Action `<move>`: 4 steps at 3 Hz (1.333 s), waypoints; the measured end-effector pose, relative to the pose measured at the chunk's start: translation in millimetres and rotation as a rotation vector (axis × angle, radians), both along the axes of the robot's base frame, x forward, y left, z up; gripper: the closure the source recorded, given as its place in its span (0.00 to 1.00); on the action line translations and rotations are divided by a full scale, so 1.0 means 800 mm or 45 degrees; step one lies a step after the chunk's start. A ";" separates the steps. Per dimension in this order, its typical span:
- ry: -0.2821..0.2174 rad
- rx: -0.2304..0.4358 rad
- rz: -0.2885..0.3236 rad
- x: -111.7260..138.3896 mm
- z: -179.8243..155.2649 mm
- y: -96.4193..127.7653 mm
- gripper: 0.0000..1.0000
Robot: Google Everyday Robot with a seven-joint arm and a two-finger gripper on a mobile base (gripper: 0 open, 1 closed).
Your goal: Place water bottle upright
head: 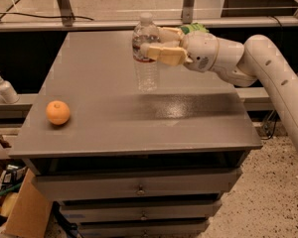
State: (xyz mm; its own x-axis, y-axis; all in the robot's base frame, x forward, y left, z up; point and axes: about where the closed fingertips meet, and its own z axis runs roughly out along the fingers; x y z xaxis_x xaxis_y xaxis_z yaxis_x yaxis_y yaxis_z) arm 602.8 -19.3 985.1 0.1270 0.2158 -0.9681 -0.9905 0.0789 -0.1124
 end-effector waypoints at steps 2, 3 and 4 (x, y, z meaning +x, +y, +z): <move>-0.049 -0.019 0.034 -0.013 -0.028 -0.011 1.00; -0.040 -0.039 0.056 -0.018 -0.045 -0.016 1.00; -0.037 -0.040 0.059 -0.019 -0.047 -0.016 1.00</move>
Offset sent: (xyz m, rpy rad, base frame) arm -0.0129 -0.0206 -0.0377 -0.0252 -0.0435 0.0271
